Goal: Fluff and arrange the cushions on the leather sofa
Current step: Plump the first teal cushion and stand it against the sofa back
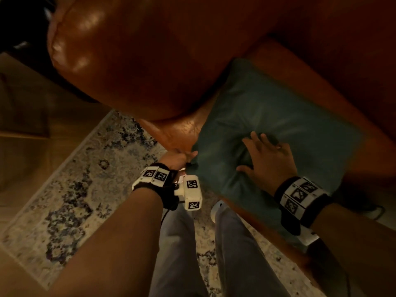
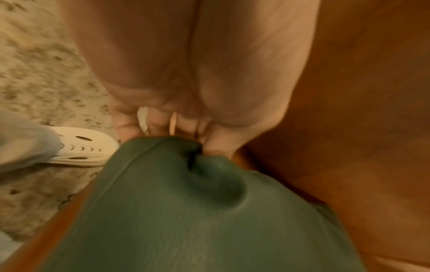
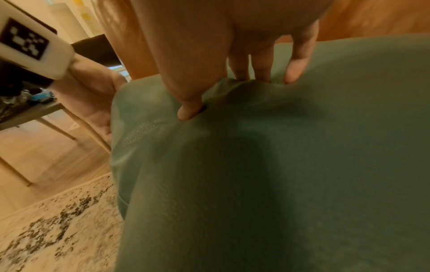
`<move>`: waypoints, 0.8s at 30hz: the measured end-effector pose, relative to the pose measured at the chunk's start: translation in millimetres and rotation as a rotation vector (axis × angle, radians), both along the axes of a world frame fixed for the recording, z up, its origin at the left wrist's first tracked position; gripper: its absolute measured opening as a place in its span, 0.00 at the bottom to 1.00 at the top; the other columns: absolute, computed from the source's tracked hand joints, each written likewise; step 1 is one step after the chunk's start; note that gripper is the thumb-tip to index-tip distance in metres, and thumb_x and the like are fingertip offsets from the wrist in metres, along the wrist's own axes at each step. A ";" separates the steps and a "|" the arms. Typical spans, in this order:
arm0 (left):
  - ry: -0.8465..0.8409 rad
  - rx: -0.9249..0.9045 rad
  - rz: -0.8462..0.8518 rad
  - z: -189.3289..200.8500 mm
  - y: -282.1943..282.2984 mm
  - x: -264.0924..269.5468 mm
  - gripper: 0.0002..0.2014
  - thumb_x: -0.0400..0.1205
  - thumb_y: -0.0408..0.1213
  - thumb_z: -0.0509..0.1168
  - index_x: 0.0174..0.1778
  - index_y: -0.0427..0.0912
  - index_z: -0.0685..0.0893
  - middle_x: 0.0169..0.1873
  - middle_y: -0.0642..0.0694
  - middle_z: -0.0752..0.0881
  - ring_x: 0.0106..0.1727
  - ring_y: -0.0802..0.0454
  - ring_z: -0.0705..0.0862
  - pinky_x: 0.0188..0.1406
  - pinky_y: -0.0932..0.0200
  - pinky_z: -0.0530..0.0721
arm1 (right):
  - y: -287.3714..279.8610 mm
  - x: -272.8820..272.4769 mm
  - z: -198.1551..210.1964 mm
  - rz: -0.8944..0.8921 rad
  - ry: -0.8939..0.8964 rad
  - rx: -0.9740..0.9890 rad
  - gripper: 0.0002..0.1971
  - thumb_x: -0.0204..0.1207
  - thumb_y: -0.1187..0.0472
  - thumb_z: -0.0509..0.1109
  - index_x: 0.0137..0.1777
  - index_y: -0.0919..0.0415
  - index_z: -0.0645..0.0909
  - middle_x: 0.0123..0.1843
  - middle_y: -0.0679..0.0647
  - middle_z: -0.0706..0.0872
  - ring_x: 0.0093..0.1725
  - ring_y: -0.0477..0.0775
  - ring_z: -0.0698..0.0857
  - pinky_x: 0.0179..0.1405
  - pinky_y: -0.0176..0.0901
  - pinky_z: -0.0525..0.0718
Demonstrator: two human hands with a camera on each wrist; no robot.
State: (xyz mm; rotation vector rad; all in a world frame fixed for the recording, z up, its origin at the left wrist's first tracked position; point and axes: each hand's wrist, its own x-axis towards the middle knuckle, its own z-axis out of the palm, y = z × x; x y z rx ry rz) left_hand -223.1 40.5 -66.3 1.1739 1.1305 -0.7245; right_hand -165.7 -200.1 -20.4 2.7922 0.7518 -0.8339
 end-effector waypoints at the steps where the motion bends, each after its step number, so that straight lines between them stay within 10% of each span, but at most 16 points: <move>1: 0.012 0.014 0.029 4.5 3.1 -3.0 0.06 0.81 0.38 0.69 0.47 0.39 0.87 0.44 0.44 0.91 0.44 0.47 0.89 0.33 0.58 0.85 | -1.7 0.9 0.9 -0.003 0.009 0.001 0.39 0.77 0.32 0.61 0.84 0.51 0.61 0.87 0.56 0.61 0.85 0.59 0.62 0.71 0.62 0.69; 7: 0.353 0.238 0.270 -9.8 11.4 -61.1 0.36 0.68 0.72 0.66 0.42 0.37 0.86 0.45 0.36 0.89 0.40 0.39 0.87 0.47 0.42 0.88 | -1.1 -2.2 8.4 -0.014 0.013 0.024 0.41 0.74 0.31 0.66 0.82 0.51 0.65 0.83 0.53 0.70 0.74 0.60 0.78 0.67 0.58 0.74; 13: -0.126 0.341 -0.252 -10.4 8.2 -37.5 0.22 0.73 0.51 0.72 0.63 0.50 0.83 0.58 0.44 0.87 0.59 0.44 0.85 0.65 0.42 0.82 | -11.3 -9.0 5.9 0.001 0.022 0.034 0.39 0.79 0.33 0.60 0.85 0.52 0.60 0.88 0.50 0.58 0.86 0.53 0.61 0.72 0.58 0.66; 17: -0.097 0.747 -0.774 0.1 33.7 -35.7 0.17 0.82 0.51 0.66 0.47 0.39 0.88 0.43 0.40 0.89 0.48 0.40 0.86 0.47 0.50 0.82 | -20.4 -3.3 5.5 0.007 0.029 0.059 0.37 0.79 0.33 0.60 0.84 0.50 0.64 0.86 0.48 0.63 0.85 0.49 0.63 0.70 0.58 0.68; 24: -0.106 0.902 -0.784 29.8 4.5 9.9 0.15 0.84 0.37 0.57 0.65 0.42 0.79 0.61 0.35 0.83 0.60 0.33 0.81 0.58 0.45 0.79 | -58.2 21.3 28.1 -0.269 -0.090 0.262 0.35 0.78 0.29 0.58 0.78 0.50 0.71 0.80 0.55 0.74 0.78 0.59 0.74 0.74 0.62 0.70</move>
